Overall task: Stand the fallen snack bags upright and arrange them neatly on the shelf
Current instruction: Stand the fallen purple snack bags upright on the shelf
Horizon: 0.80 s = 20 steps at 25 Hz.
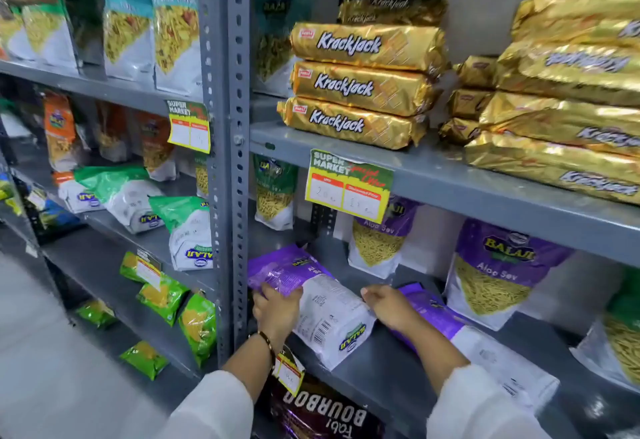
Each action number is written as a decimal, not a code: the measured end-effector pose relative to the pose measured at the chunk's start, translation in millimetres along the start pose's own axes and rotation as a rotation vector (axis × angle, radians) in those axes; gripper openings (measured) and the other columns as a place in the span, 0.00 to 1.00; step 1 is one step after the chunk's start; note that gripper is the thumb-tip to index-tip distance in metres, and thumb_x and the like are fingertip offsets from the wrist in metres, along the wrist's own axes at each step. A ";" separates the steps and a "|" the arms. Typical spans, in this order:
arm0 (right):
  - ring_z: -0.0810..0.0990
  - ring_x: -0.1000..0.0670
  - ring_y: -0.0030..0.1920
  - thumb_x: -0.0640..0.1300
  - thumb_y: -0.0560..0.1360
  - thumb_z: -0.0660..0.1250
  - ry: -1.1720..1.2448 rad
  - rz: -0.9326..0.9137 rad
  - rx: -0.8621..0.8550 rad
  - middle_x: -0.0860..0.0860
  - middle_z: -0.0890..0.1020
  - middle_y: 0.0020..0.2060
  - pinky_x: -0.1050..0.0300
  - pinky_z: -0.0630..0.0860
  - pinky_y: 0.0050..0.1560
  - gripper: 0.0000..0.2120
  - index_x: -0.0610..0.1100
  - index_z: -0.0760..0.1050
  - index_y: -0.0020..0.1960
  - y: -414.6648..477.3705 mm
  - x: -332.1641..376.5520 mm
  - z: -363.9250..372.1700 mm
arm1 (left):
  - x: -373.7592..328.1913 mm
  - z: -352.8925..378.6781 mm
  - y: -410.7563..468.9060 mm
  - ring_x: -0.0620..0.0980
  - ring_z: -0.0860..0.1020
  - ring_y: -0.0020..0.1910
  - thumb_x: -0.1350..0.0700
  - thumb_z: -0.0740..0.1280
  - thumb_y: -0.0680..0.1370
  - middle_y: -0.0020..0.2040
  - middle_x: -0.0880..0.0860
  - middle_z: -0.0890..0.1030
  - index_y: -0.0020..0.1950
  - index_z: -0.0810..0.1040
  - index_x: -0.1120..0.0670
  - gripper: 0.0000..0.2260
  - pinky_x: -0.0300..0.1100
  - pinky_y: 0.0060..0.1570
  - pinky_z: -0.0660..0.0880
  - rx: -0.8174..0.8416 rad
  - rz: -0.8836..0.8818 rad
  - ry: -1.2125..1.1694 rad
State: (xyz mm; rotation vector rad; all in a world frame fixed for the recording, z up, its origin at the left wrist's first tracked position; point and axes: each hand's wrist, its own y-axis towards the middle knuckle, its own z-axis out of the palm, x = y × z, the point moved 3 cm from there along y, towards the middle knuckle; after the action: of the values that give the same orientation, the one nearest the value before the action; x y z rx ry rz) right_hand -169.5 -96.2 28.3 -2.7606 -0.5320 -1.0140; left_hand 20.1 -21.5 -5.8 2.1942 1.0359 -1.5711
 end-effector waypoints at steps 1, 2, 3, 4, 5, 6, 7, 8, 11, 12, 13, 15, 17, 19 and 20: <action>0.74 0.51 0.42 0.46 0.78 0.58 0.018 0.041 0.057 0.55 0.73 0.29 0.59 0.66 0.41 0.18 0.51 0.70 0.29 13.2 -1.6 6.8 | 0.2 3.7 13.0 0.62 0.57 0.73 0.46 0.65 0.73 0.75 0.64 0.54 0.74 0.50 0.60 0.38 0.52 0.72 0.57 0.028 -0.108 -0.103; 0.72 0.52 0.38 0.46 0.78 0.58 0.021 0.085 0.099 0.56 0.70 0.27 0.59 0.65 0.38 0.20 0.51 0.67 0.27 21.0 -1.2 12.1 | 1.0 3.6 20.9 0.62 0.59 0.72 0.48 0.66 0.73 0.74 0.64 0.55 0.74 0.51 0.60 0.37 0.52 0.71 0.59 0.037 -0.192 -0.178; 0.71 0.55 0.33 0.46 0.78 0.58 0.022 0.138 0.126 0.56 0.70 0.26 0.59 0.65 0.34 0.20 0.50 0.66 0.26 30.8 -5.3 15.6 | 1.8 6.4 32.1 0.63 0.61 0.71 0.50 0.66 0.73 0.73 0.65 0.58 0.73 0.53 0.62 0.35 0.52 0.70 0.61 0.047 -0.239 -0.250; 0.70 0.57 0.28 0.45 0.78 0.59 0.038 0.185 0.157 0.54 0.71 0.23 0.60 0.65 0.31 0.21 0.48 0.66 0.26 37.7 -6.4 16.3 | 1.1 7.5 42.6 0.63 0.63 0.70 0.52 0.66 0.74 0.72 0.65 0.61 0.72 0.57 0.63 0.32 0.53 0.68 0.63 0.048 -0.253 -0.304; 0.69 0.59 0.24 0.43 0.77 0.59 0.057 0.224 0.157 0.54 0.71 0.19 0.63 0.65 0.27 0.21 0.47 0.66 0.26 42.2 -8.4 18.8 | 5.8 10.6 54.5 0.64 0.66 0.68 0.54 0.65 0.74 0.70 0.66 0.65 0.70 0.61 0.64 0.28 0.53 0.65 0.66 0.061 -0.234 -0.341; 0.68 0.60 0.19 0.41 0.77 0.60 0.080 0.265 0.157 0.55 0.71 0.15 0.66 0.64 0.22 0.20 0.45 0.66 0.25 44.1 -12.9 21.9 | 6.2 11.2 58.4 0.64 0.70 0.66 0.55 0.64 0.74 0.68 0.66 0.69 0.67 0.65 0.65 0.25 0.53 0.62 0.70 0.099 -0.249 -0.371; 0.66 0.60 0.15 0.40 0.76 0.60 0.133 0.307 0.156 0.54 0.69 0.12 0.68 0.63 0.19 0.20 0.45 0.67 0.26 46.2 -17.8 24.6 | 10.7 12.6 66.8 0.64 0.72 0.64 0.57 0.63 0.75 0.66 0.66 0.72 0.66 0.68 0.65 0.22 0.50 0.58 0.72 0.123 -0.234 -0.398; 0.65 0.59 0.14 0.37 0.75 0.60 0.165 0.341 0.153 0.54 0.69 0.12 0.70 0.62 0.18 0.18 0.44 0.68 0.26 46.1 -19.4 24.9 | 12.3 12.3 70.6 0.64 0.74 0.63 0.60 0.61 0.76 0.65 0.67 0.73 0.64 0.69 0.66 0.19 0.48 0.54 0.73 0.143 -0.230 -0.404; 0.63 0.57 0.12 0.28 0.70 0.55 0.232 0.421 0.109 0.53 0.68 0.11 0.73 0.59 0.19 0.15 0.41 0.71 0.30 52.0 -25.9 27.0 | 19.3 11.4 81.8 0.60 0.77 0.53 0.64 0.59 0.77 0.56 0.64 0.78 0.54 0.77 0.60 0.09 0.43 0.48 0.71 0.169 -0.213 -0.417; 0.62 0.57 0.12 0.26 0.69 0.54 0.251 0.432 0.085 0.51 0.67 0.11 0.74 0.59 0.18 0.15 0.41 0.71 0.30 51.2 -25.1 28.0 | 18.6 10.4 81.9 0.58 0.79 0.46 0.65 0.58 0.77 0.46 0.60 0.81 0.45 0.77 0.55 0.09 0.40 0.45 0.72 0.176 -0.196 -0.430; 0.62 0.55 0.13 0.25 0.68 0.53 0.282 0.434 0.052 0.48 0.67 0.13 0.73 0.58 0.19 0.15 0.40 0.70 0.29 50.6 -24.1 28.5 | 17.3 9.8 83.8 0.53 0.80 0.36 0.67 0.56 0.77 0.36 0.55 0.82 0.40 0.75 0.53 0.13 0.36 0.38 0.73 0.194 -0.173 -0.496; 0.64 0.51 0.19 0.26 0.66 0.53 0.354 0.414 -0.037 0.45 0.68 0.21 0.68 0.61 0.21 0.15 0.41 0.69 0.27 48.1 -26.7 28.7 | 9.6 7.7 88.3 0.45 0.76 0.21 0.68 0.56 0.76 0.23 0.48 0.80 0.41 0.77 0.56 0.14 0.32 0.24 0.69 0.197 -0.138 -0.611; 0.68 0.50 0.25 0.27 0.65 0.54 0.396 0.392 -0.144 0.45 0.71 0.24 0.60 0.67 0.27 0.15 0.42 0.70 0.27 40.8 -32.7 27.0 | -7.6 4.1 85.0 0.41 0.76 0.20 0.66 0.59 0.76 0.22 0.45 0.81 0.44 0.79 0.56 0.10 0.31 0.21 0.69 0.227 -0.063 -0.645; 0.70 0.50 0.26 0.26 0.66 0.53 0.480 0.348 -0.222 0.47 0.74 0.24 0.59 0.70 0.29 0.17 0.43 0.70 0.27 30.8 -37.3 26.0 | -31.7 -3.5 77.2 0.39 0.79 0.24 0.64 0.61 0.77 0.26 0.43 0.83 0.44 0.78 0.55 0.08 0.31 0.23 0.73 0.313 0.064 -0.703; 0.70 0.50 0.26 0.25 0.67 0.53 0.510 0.320 -0.250 0.47 0.74 0.25 0.59 0.70 0.30 0.18 0.43 0.70 0.27 25.4 -37.2 26.1 | -41.9 -6.8 74.8 0.38 0.80 0.26 0.63 0.60 0.77 0.27 0.43 0.84 0.44 0.78 0.55 0.08 0.31 0.25 0.75 0.354 0.122 -0.720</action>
State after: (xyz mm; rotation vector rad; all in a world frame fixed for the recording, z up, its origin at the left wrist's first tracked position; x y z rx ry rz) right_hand -170.7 -123.1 -16.2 -2.5015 0.1133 -1.7014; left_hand 68.2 -87.9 20.0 1.5752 0.4190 -2.3468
